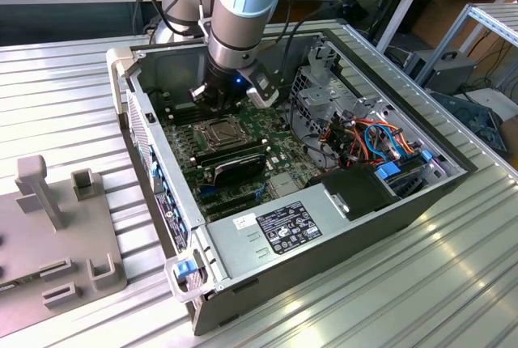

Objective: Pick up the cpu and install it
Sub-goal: 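Install the first cpu locking lever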

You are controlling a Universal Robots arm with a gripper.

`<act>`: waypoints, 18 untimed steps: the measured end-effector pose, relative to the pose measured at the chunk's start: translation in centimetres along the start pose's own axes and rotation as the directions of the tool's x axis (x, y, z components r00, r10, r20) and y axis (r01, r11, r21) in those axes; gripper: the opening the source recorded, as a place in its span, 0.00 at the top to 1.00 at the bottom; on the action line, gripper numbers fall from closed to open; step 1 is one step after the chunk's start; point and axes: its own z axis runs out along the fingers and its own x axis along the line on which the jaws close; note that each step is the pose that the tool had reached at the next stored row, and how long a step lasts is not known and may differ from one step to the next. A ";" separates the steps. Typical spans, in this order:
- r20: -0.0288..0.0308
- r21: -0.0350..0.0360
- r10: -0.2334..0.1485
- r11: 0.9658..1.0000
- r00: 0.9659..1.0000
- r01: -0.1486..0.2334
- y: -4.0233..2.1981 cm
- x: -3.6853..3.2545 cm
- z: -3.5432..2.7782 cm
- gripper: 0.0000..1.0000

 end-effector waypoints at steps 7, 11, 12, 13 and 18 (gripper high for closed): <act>0.000 0.000 0.000 1.000 1.000 0.000 -0.01 -0.03 0.06 0.89; 0.000 0.000 0.000 1.000 1.000 0.000 -0.01 -0.05 0.06 0.89; 0.000 0.000 0.000 1.000 1.000 0.000 -0.02 -0.07 0.06 0.89; 0.000 0.000 0.000 1.000 1.000 0.000 -0.03 -0.09 0.06 0.89; 0.000 0.000 0.001 1.000 1.000 -0.001 -0.09 -0.13 0.06 0.89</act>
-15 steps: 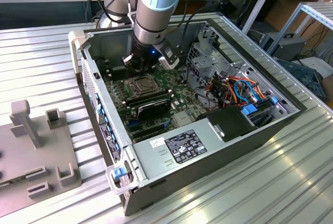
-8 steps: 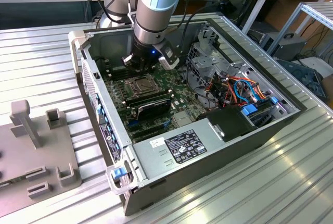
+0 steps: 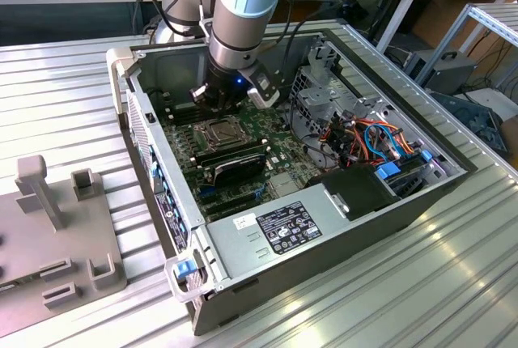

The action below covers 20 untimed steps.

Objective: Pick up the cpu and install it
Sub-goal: 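Install the first cpu locking lever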

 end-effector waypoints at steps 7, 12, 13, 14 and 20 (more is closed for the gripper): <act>0.000 0.000 0.000 1.000 1.000 0.000 -0.03 -0.01 -0.01 0.89; 0.000 0.000 0.000 1.000 1.000 0.000 -0.04 -0.01 -0.01 0.89; 0.000 0.000 0.000 1.000 1.000 0.000 -0.04 -0.01 -0.01 0.89; 0.000 0.000 0.000 1.000 1.000 0.000 -0.04 -0.03 -0.01 0.89; 0.000 0.000 0.000 1.000 1.000 0.000 -0.06 -0.31 0.03 0.89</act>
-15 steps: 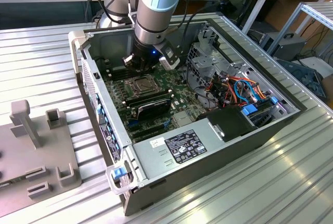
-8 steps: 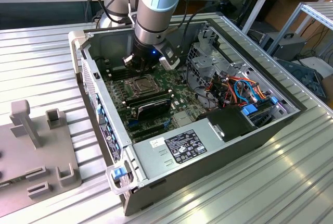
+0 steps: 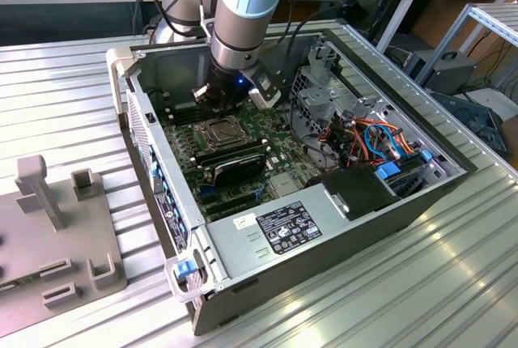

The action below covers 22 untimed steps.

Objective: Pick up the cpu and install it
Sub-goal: 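Install the first cpu locking lever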

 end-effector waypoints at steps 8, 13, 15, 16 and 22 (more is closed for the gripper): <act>0.000 0.000 0.000 1.000 1.000 0.000 -0.01 -0.19 0.02 0.89; 0.000 0.000 0.000 1.000 1.000 0.000 -0.01 -0.33 0.03 0.89; 0.000 0.000 0.000 1.000 1.000 0.000 -0.02 -0.39 0.04 0.89; 0.000 0.000 0.000 1.000 1.000 0.000 -0.02 -0.42 0.04 0.89; 0.000 0.000 0.000 1.000 1.000 0.000 -0.02 -0.57 0.05 0.89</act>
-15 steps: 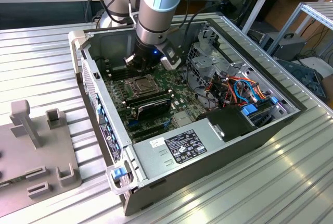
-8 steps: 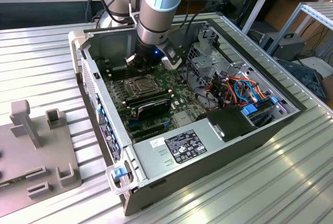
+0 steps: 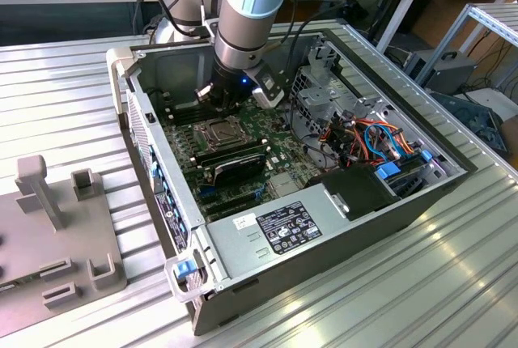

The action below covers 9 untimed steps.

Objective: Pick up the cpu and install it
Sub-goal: 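Install the first cpu locking lever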

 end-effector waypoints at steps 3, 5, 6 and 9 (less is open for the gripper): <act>0.000 0.000 0.000 1.000 1.000 0.000 0.00 -0.01 0.00 0.89; 0.000 0.000 0.000 1.000 1.000 0.000 -0.02 -0.01 0.00 0.89; 0.000 -0.001 0.000 1.000 1.000 0.000 -0.04 -0.01 -0.01 0.89; 0.000 -0.006 0.000 1.000 1.000 0.000 -0.08 -0.01 -0.02 0.89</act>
